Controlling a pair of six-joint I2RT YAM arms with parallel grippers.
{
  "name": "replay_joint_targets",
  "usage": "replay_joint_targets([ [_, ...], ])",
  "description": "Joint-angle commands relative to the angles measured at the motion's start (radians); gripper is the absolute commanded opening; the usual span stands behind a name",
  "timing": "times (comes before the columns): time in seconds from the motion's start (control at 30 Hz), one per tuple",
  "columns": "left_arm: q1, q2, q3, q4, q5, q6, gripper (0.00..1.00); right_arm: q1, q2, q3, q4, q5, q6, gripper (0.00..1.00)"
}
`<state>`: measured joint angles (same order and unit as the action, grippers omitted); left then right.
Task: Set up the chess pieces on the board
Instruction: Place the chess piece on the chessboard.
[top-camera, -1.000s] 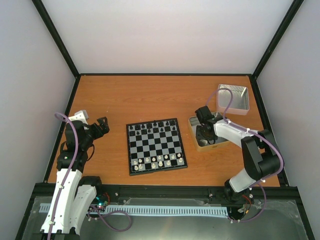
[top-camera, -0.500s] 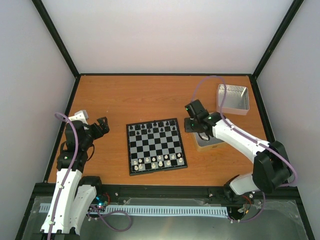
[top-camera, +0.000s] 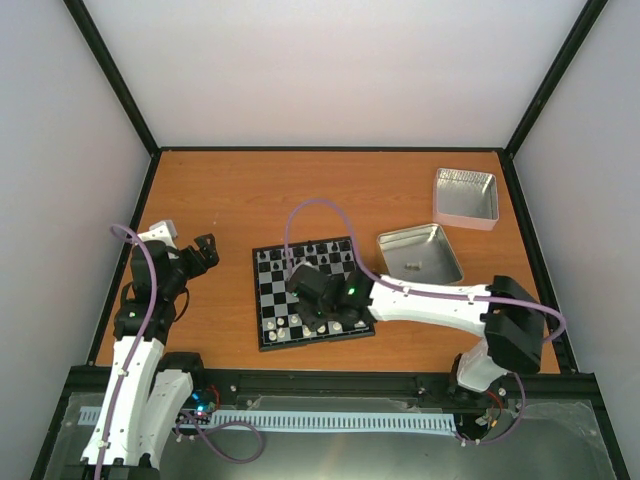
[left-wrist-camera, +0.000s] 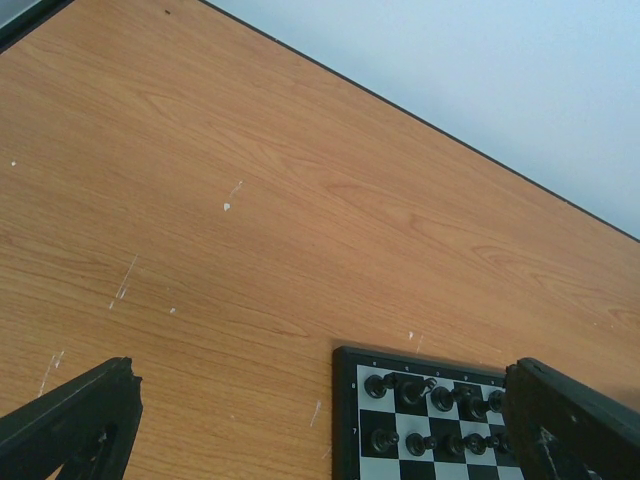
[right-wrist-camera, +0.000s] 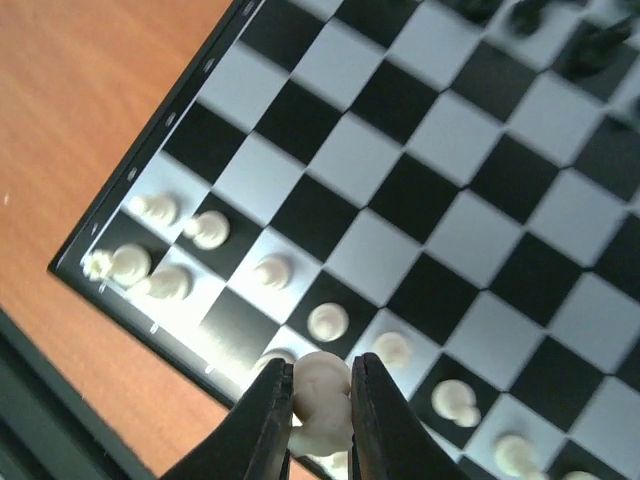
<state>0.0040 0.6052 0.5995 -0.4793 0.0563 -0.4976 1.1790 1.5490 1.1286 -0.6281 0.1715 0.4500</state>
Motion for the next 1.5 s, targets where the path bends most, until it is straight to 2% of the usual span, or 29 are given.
replay_joint_targets([
  [0.0,-0.004,-0.009,0.033,0.016,0.002,0.012,1.00,0.052,0.061,0.014,0.023,-0.048,-0.049,0.10],
  [0.17,-0.003,-0.010,0.034,0.016,0.002,0.011,1.00,0.065,0.084,0.019,0.037,-0.070,-0.041,0.10],
  [0.37,-0.004,-0.010,0.034,0.016,0.004,0.011,1.00,0.059,0.019,0.004,0.014,0.051,0.009,0.11],
  [0.63,-0.004,-0.005,0.034,0.017,0.011,0.015,1.00,-0.037,-0.068,-0.090,-0.095,0.092,0.128,0.09],
  [0.93,-0.004,0.000,0.032,0.021,0.019,0.014,1.00,-0.088,-0.186,-0.253,-0.096,0.043,0.166,0.10],
  [1.13,-0.003,-0.002,0.033,0.021,0.014,0.014,1.00,-0.088,-0.141,-0.286,-0.032,-0.059,0.137,0.09],
  [1.47,-0.004,-0.001,0.033,0.018,0.012,0.014,1.00,-0.088,-0.094,-0.299,0.010,-0.076,0.130,0.10],
])
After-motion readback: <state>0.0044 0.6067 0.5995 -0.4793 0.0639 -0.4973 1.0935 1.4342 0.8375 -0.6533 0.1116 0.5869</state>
